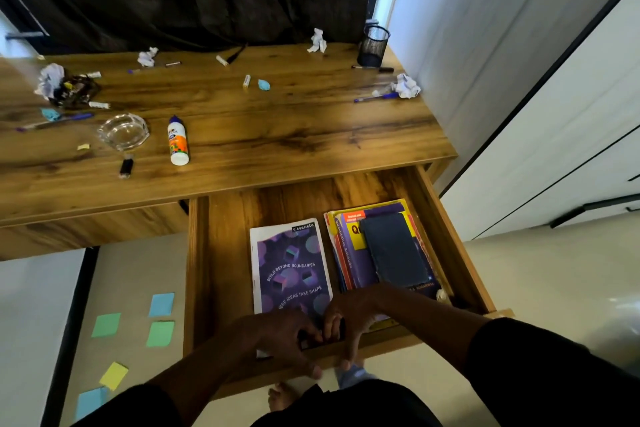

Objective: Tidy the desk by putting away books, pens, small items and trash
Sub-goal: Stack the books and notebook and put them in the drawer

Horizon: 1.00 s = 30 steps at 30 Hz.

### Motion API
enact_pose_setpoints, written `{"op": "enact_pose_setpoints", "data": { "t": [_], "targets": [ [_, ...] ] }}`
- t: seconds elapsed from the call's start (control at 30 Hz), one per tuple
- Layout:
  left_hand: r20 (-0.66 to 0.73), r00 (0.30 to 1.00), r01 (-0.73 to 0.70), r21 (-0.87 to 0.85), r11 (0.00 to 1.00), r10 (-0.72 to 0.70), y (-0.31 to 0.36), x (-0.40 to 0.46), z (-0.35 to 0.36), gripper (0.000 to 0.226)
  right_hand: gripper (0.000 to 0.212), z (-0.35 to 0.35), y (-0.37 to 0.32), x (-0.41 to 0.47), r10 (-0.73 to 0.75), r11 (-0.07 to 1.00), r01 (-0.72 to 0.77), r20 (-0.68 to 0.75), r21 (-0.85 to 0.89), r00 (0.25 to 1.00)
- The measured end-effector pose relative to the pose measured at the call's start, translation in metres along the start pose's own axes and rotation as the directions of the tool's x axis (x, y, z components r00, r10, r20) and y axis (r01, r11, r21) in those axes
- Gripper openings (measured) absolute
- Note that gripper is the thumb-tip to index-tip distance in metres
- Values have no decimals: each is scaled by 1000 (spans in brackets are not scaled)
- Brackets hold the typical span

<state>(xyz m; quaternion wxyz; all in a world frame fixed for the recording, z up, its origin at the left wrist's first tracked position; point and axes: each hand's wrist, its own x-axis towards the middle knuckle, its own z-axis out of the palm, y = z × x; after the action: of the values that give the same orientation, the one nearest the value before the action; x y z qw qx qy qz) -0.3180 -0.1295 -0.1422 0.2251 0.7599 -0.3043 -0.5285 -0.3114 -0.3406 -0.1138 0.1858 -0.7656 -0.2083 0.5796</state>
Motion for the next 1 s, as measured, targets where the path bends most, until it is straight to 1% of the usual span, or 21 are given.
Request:
{"op": "enact_pose_setpoints", "data": {
  "t": [0.13, 0.23, 0.3, 0.43, 0.63, 0.8, 0.87, 0.93, 1.0],
  "targets": [
    [-6, 999, 35, 31, 999, -35, 2, -2, -5, 68, 62, -3, -1, 0, 3, 1000, -3, -6, -15, 1000],
    [6, 1000, 25, 28, 999, -25, 4, -3, -10, 65, 61, -6, 0, -1, 4, 1000, -5, -32, -24, 999],
    [-10, 1000, 12, 18, 1000, -12, 4, -3, -14, 63, 60, -9, 1, -1, 2, 1000, -3, -58, -20, 998],
    [-36, 999, -8, 31, 999, 9, 2, -3, -26, 68, 57, -16, 1, -1, 8, 1000, -8, -101, -4, 995],
    [-94, 996, 7, 61, 998, -1, 2, 1, -47, 63, 55, -35, -3, 1, -7, 995, -11, -189, -96, 982],
    [-193, 980, 74, 94, 993, -55, -8, 7, -63, 79, 56, -52, -7, 1, -19, 992, -18, -286, -125, 958],
    [-243, 967, 108, 109, 988, -78, -11, 9, -71, 81, 57, -57, -8, -2, -17, 990, -31, -334, -137, 943],
    [-316, 947, 129, 196, 972, -61, -12, 8, -82, 79, 60, -63, -9, -6, -28, 987, -39, -403, -156, 915],
    [-412, 911, 161, 305, 938, -23, -10, 5, -91, 82, 63, -68, -12, -8, -49, 968, -79, -491, -236, 870]
  ]
}}
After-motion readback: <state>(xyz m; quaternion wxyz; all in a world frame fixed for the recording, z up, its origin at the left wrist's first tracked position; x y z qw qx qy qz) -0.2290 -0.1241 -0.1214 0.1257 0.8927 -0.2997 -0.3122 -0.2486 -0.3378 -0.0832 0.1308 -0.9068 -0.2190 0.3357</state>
